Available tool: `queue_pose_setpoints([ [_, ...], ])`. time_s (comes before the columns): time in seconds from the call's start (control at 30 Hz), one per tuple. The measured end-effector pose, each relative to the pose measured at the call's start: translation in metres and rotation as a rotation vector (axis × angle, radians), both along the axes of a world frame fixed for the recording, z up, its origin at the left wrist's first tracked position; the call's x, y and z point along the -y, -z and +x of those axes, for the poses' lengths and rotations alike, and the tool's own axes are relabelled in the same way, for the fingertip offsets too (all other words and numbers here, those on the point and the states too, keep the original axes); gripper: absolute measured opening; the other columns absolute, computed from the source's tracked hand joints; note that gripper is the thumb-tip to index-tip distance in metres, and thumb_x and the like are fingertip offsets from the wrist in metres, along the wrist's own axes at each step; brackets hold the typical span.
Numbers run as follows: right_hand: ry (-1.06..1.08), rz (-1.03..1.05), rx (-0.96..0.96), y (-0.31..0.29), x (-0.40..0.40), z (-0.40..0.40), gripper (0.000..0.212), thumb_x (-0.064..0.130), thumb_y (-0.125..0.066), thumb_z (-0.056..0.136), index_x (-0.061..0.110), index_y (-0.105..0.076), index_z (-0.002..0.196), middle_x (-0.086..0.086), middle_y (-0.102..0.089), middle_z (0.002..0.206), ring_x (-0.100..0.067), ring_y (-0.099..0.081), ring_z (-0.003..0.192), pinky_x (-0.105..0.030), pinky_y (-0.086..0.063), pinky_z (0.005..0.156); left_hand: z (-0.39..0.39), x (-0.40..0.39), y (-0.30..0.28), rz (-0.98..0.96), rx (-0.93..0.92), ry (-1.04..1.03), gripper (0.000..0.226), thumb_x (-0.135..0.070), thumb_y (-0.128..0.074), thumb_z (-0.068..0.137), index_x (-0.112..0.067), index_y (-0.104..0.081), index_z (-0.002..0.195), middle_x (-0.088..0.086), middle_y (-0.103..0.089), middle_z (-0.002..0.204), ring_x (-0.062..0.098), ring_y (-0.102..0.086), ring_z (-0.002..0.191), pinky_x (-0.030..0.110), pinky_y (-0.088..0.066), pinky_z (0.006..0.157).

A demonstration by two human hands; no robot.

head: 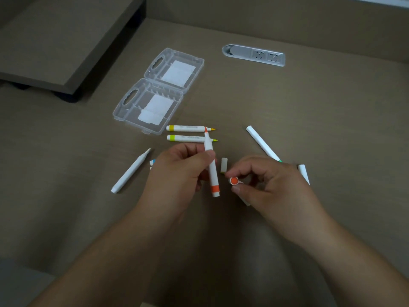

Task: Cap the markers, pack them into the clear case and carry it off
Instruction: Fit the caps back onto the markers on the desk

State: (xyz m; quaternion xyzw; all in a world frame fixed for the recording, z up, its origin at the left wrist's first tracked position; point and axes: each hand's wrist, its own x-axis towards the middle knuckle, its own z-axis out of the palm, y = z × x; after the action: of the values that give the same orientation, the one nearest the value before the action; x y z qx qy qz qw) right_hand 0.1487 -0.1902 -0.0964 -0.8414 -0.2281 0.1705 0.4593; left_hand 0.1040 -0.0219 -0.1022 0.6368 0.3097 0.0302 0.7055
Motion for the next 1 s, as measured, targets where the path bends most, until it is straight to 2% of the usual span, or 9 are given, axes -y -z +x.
queue_pose_setpoints([
  [0.1, -0.013, -0.015, 0.021, -0.001, 0.001, -0.002, 0.025, 0.010, -0.077, 0.082, 0.034, -0.072, 0.085, 0.013, -0.068, 0.091, -0.007, -0.061, 0.080, -0.013, -0.044, 0.067, 0.000, 0.003, -0.002, 0.003, -0.010, 0.016, 0.009, -0.017, -0.066, 0.089, -0.014, -0.070, 0.082, -0.001, -0.071, 0.069, 0.009, -0.058, 0.056, 0.029, -0.042, 0.055],
  [0.17, 0.026, -0.005, -0.001, -0.002, 0.000, -0.003, 0.023, 0.011, -0.076, 0.083, 0.033, -0.073, 0.085, 0.012, -0.070, 0.088, -0.010, -0.062, 0.076, -0.016, -0.047, 0.066, -0.001, 0.004, -0.003, 0.014, -0.021, 0.037, 0.008, -0.016, -0.066, 0.090, -0.015, -0.071, 0.083, -0.003, -0.071, 0.068, 0.008, -0.059, 0.057, 0.029, -0.043, 0.056],
  [0.3, 0.302, 0.313, -0.219, -0.010, -0.001, 0.006, 0.024, -0.001, -0.070, 0.085, 0.022, -0.074, 0.093, 0.001, -0.075, 0.083, -0.009, -0.068, 0.070, -0.014, -0.051, 0.066, -0.009, 0.008, 0.000, 0.133, -0.056, 0.160, 0.007, -0.014, -0.068, 0.088, -0.021, -0.071, 0.088, 0.001, -0.073, 0.081, 0.007, -0.059, 0.062, 0.024, -0.044, 0.058],
  [0.43, 0.393, 0.489, -0.278, -0.016, -0.005, 0.013, 0.020, -0.006, -0.065, 0.087, 0.007, -0.068, 0.101, -0.013, -0.073, 0.086, -0.007, -0.066, 0.068, -0.017, -0.053, 0.064, -0.016, 0.014, 0.002, 0.216, -0.106, 0.272, 0.012, -0.016, -0.069, 0.088, -0.028, -0.069, 0.086, -0.001, -0.074, 0.085, 0.002, -0.064, 0.066, 0.017, -0.049, 0.054],
  [0.53, 0.397, 0.486, -0.276, -0.016, -0.009, 0.012, 0.018, -0.004, -0.067, 0.085, 0.010, -0.069, 0.097, -0.007, -0.075, 0.085, -0.008, -0.068, 0.073, -0.017, -0.053, 0.066, -0.020, 0.018, -0.001, 0.220, -0.090, 0.304, 0.017, -0.015, -0.071, 0.087, -0.030, -0.070, 0.080, -0.007, -0.074, 0.077, 0.002, -0.066, 0.068, 0.021, -0.054, 0.056],
  [0.67, 0.339, 0.456, -0.289, -0.015, -0.008, 0.009, 0.022, -0.006, -0.068, 0.084, 0.015, -0.069, 0.091, -0.002, -0.076, 0.081, -0.007, -0.069, 0.071, -0.015, -0.050, 0.064, -0.022, 0.021, -0.004, 0.274, -0.094, 0.337, 0.016, -0.019, -0.071, 0.086, -0.033, -0.068, 0.079, -0.013, -0.073, 0.075, 0.000, -0.067, 0.072, 0.013, -0.053, 0.058],
  [0.77, 0.307, 0.400, -0.297, -0.011, -0.007, 0.004, 0.024, -0.003, -0.071, 0.082, 0.020, -0.071, 0.088, -0.005, -0.077, 0.085, -0.018, -0.073, 0.079, -0.019, -0.055, 0.069, -0.023, 0.021, -0.005, 0.266, -0.059, 0.326, 0.016, -0.019, -0.071, 0.087, -0.033, -0.070, 0.079, -0.014, -0.073, 0.075, -0.002, -0.065, 0.068, 0.014, -0.051, 0.058],
  [0.87, 0.331, 0.375, -0.281, -0.005, -0.007, 0.000, 0.025, -0.001, -0.072, 0.083, 0.024, -0.070, 0.085, -0.001, -0.077, 0.082, -0.015, -0.073, 0.079, -0.018, -0.054, 0.068, -0.023, 0.023, -0.005, 0.325, -0.073, 0.349, 0.018, -0.021, -0.070, 0.088, -0.035, -0.067, 0.077, -0.023, -0.069, 0.072, -0.008, -0.063, 0.068, 0.007, -0.046, 0.056],
  [1.0, 0.363, 0.332, -0.258, 0.002, -0.005, -0.009, 0.025, 0.002, -0.073, 0.083, 0.027, -0.071, 0.084, -0.008, -0.075, 0.084, -0.026, -0.071, 0.083, -0.034, -0.059, 0.077, -0.025, 0.030, -0.003, 0.362, -0.129, 0.382, 0.025, -0.020, -0.068, 0.089, -0.039, -0.060, 0.076, -0.039, -0.061, 0.067, -0.021, -0.056, 0.070, 0.000, -0.040, 0.056],
])
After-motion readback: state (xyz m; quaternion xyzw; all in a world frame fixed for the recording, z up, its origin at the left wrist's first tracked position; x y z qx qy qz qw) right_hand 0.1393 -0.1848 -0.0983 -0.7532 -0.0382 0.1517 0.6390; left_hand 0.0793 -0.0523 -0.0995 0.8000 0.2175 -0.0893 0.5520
